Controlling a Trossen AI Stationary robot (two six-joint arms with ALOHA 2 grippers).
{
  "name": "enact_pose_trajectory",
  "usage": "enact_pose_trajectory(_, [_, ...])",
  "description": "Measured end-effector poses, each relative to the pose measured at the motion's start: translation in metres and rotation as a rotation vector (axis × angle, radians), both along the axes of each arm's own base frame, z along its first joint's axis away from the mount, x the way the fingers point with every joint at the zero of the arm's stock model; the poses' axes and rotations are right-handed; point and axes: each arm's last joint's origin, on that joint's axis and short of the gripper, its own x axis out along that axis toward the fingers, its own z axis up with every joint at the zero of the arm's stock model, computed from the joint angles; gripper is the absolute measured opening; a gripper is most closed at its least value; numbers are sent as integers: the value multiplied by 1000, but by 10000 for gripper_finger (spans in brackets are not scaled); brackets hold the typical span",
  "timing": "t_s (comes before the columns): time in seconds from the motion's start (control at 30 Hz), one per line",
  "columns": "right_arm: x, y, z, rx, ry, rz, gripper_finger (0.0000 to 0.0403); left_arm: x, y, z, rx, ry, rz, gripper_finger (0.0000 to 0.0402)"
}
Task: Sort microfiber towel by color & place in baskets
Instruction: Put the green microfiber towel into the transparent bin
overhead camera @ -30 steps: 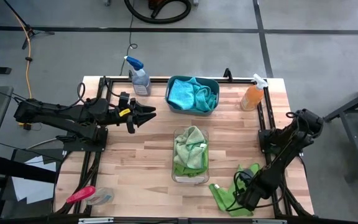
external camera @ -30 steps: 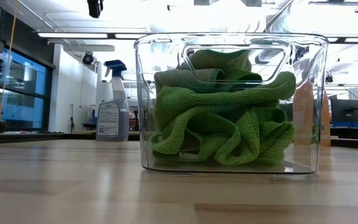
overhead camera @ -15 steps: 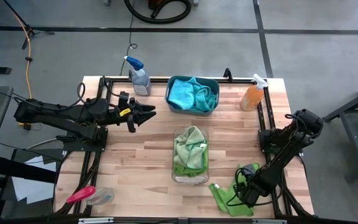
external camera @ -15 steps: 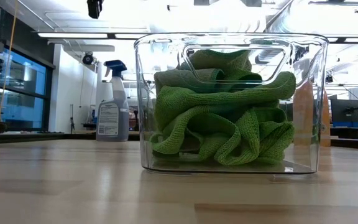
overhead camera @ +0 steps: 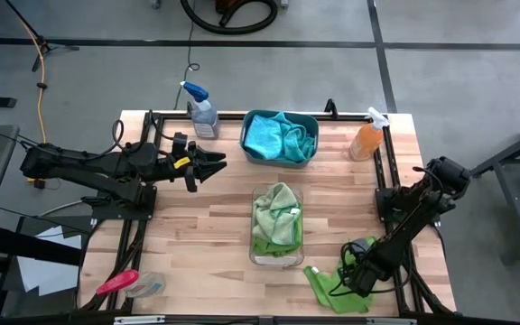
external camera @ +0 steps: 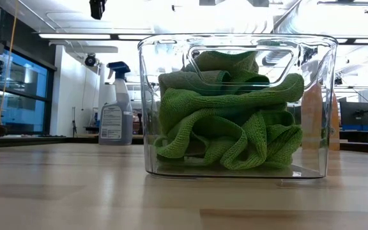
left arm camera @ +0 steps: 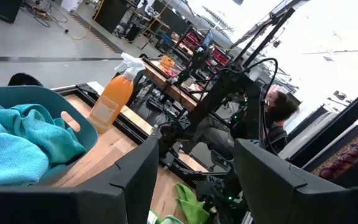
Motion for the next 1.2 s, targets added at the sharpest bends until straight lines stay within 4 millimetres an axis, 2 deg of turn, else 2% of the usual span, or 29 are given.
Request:
enact_pose_trajectory(0.1, [0,0,0,4,-5,32,153,0,0,0,-3,-1,0,198])
enact_pose_trajectory(0.2, [1,2,0,28,-18,90,47,0,0,0,-3,-1,0,198])
enact_pose_trajectory(0.27, [1,3,2,66,-53,160,18,0,0,0,-3,-1,0,198])
enact_pose_trajectory(0.33, [4,6,8,137,-108,216,24,0,0,0,-9,-2,-1,198])
enact_pose_trajectory(0.47, [0,1,40,201,-220,243,7,0,0,0,-11,-2,-1,198])
enact_pose_trajectory(0.7, [-14,-34,107,279,-541,252,4,0,0,0,-11,-3,-1,198])
enact_pose_trajectory(0.87, [-25,-63,142,352,-728,294,2,0,0,0,-11,-3,-1,198])
enact_pose_trajectory(1.03, [-24,-92,163,232,-976,301,1,0,0,0,-11,-3,-1,198])
enact_pose_trajectory(1.2, [-5,-109,185,84,-1286,335,1,0,0,0,-11,-3,-1,198])
